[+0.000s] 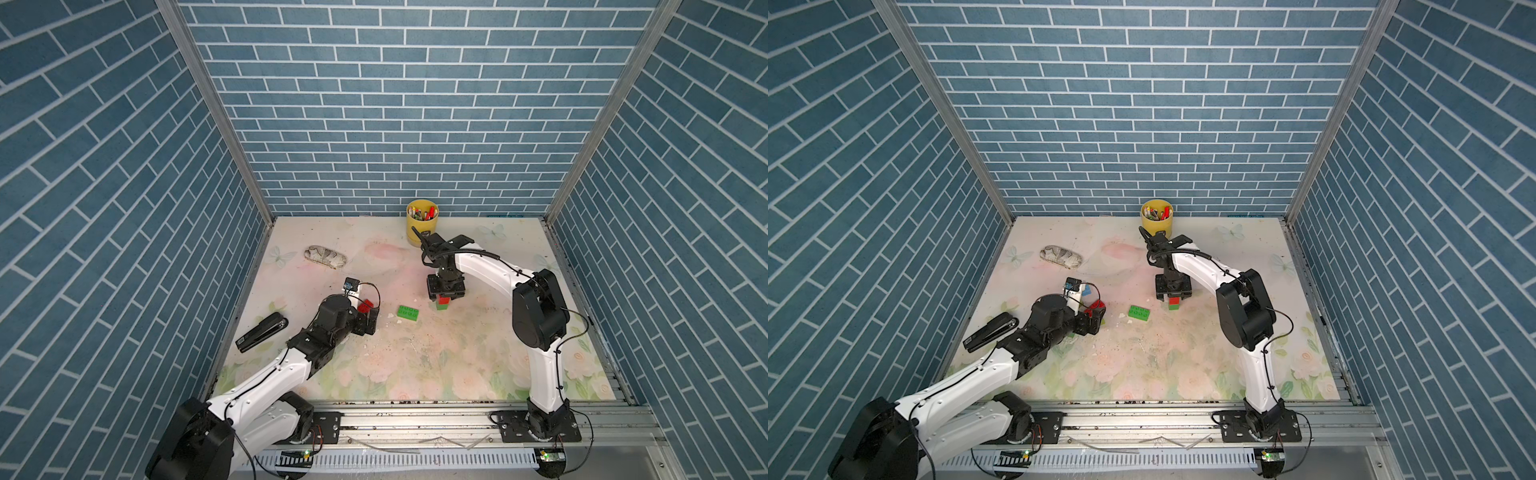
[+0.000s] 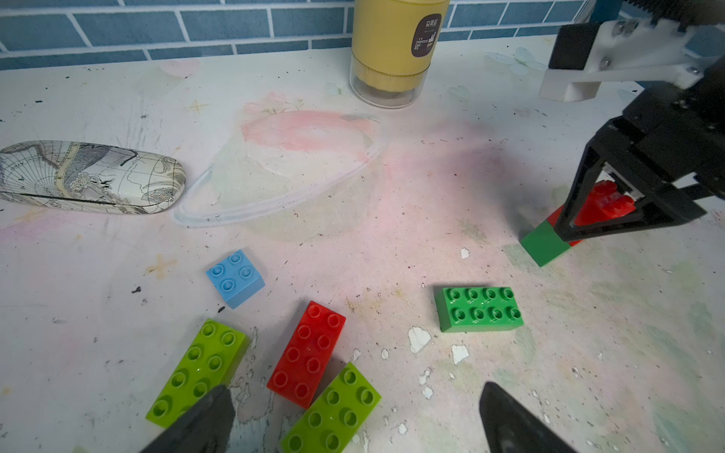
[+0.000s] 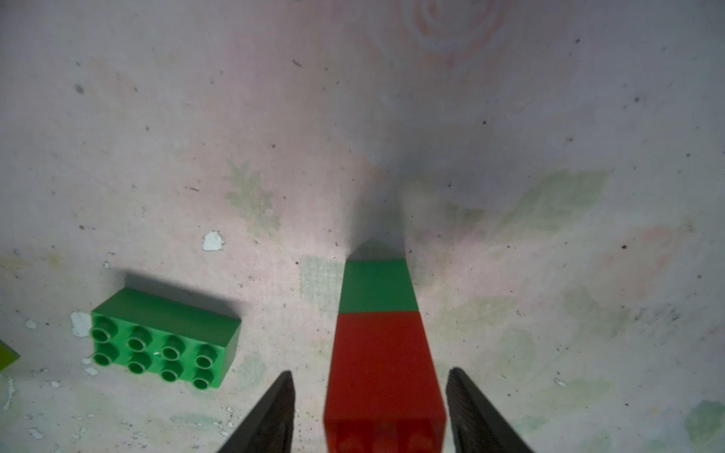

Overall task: Assemble a spoon with lego
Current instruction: Assemble the lego brick with the lego brick, then move the lego brick at the center of the board.

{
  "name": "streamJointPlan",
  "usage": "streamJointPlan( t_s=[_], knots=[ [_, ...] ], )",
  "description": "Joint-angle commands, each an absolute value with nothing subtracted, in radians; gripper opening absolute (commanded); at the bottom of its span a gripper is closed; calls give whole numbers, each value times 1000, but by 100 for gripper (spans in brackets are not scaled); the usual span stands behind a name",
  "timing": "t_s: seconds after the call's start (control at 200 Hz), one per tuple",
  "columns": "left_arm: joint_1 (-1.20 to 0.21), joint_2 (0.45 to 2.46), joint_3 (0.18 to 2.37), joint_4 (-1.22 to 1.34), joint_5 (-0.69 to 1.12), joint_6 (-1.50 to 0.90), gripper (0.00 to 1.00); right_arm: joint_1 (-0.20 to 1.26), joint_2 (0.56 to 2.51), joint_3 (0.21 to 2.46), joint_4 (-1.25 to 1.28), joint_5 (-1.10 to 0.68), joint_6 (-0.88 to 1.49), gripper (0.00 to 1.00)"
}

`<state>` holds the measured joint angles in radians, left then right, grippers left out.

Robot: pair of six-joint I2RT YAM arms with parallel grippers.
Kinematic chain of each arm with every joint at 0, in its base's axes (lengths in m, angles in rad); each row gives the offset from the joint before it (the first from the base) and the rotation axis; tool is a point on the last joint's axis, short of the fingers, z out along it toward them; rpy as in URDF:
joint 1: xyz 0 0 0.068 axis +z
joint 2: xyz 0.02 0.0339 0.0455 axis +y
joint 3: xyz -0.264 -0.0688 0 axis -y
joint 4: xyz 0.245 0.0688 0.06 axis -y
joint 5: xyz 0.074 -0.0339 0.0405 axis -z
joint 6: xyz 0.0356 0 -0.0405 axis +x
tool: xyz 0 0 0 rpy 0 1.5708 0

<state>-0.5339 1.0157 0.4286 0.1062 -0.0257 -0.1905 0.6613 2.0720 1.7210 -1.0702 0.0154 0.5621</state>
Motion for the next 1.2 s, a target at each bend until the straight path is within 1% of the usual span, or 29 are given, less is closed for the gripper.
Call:
streamJointPlan(
  t_s=[0.0,0.065,0.205,0.35,0.445,0.56,0.67,0.775,0.805,0.885,1.03,1.05,1.195],
  knots=[
    [-541,1010,430,82,-35,-190,99,667,2026,1742,-1131,50,594,71],
    [-539,1008,439,65,-44,-202,99,674,1986,1734,-1151,95,604,73],
    [-538,1014,470,15,-85,-221,99,707,1888,1719,-1173,161,638,74],
    [-528,1013,475,-23,-132,-262,100,765,1876,1800,-1200,205,642,74],
    [-515,1000,473,-56,-151,-290,99,795,1921,1874,-1171,174,619,74],
    [-478,972,469,-109,-167,-334,99,813,2042,2002,-1147,100,588,73],
    [-418,931,473,-194,-179,-384,99,818,2173,2119,-1127,40,567,68],
    [-376,881,483,-267,-181,-398,99,819,2301,2204,-1121,-12,551,58],
    [-371,866,484,-284,-186,-397,99,821,2327,2219,-1119,-23,548,56],
    [-368,833,486,-303,-194,-400,99,822,2374,2235,-1105,-52,542,52],
    [-367,820,486,-317,-193,-410,99,824,2417,2225,-1090,-84,541,51],
    [-367,822,487,-319,-191,-409,99,824,2420,2220,-1087,-113,540,50],
    [-366,835,487,-313,-182,-407,99,843,2416,2170,-1066,-150,537,50]
  ],
)
